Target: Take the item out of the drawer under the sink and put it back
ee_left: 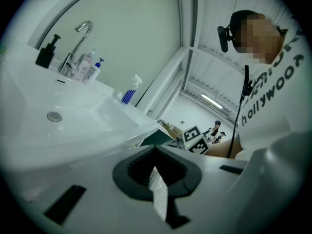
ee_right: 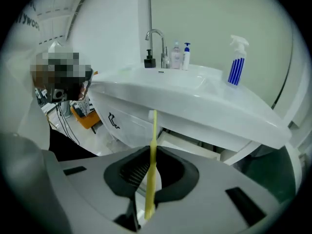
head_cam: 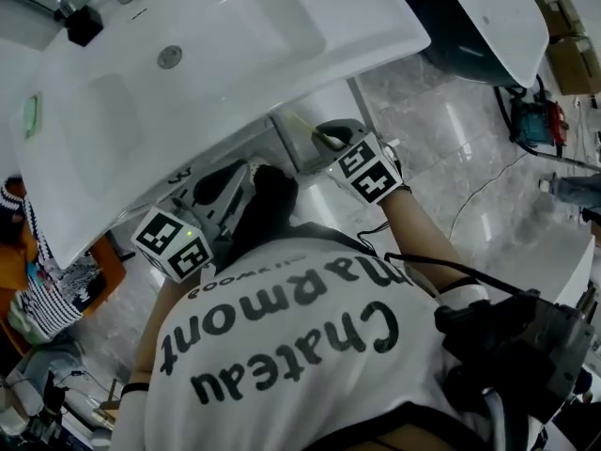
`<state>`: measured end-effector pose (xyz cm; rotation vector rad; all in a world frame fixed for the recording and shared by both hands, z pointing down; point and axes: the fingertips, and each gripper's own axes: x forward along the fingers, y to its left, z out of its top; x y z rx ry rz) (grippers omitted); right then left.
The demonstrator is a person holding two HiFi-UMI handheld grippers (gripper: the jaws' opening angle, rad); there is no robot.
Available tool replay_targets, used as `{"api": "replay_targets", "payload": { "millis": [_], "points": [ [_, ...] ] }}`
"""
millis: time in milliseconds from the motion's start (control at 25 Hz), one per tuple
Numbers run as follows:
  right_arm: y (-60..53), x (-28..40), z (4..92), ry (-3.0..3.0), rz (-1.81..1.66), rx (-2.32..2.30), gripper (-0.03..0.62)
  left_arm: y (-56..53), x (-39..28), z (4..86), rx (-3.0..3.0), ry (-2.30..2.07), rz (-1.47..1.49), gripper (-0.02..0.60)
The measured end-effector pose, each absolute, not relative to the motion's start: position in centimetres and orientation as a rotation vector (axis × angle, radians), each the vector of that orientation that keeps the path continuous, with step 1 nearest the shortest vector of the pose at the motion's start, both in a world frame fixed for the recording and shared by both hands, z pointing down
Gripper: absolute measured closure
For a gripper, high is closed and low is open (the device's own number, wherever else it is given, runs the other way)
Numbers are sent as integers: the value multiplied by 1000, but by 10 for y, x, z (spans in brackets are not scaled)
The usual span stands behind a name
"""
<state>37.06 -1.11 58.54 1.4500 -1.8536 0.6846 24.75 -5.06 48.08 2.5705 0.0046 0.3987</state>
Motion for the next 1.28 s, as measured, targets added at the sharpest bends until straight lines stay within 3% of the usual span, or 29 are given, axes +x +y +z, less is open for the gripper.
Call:
{"api": "replay_targets", "payload": {
  "millis": [640, 1280],
  "points": [
    [32, 339, 443, -2014, 374, 1647, 546, -7, 232, 423, 2683, -22, 274, 574],
    [31, 235, 358, -2309, 232, 1545, 546, 1, 139, 378, 2495, -396, 58, 574]
  ]
}}
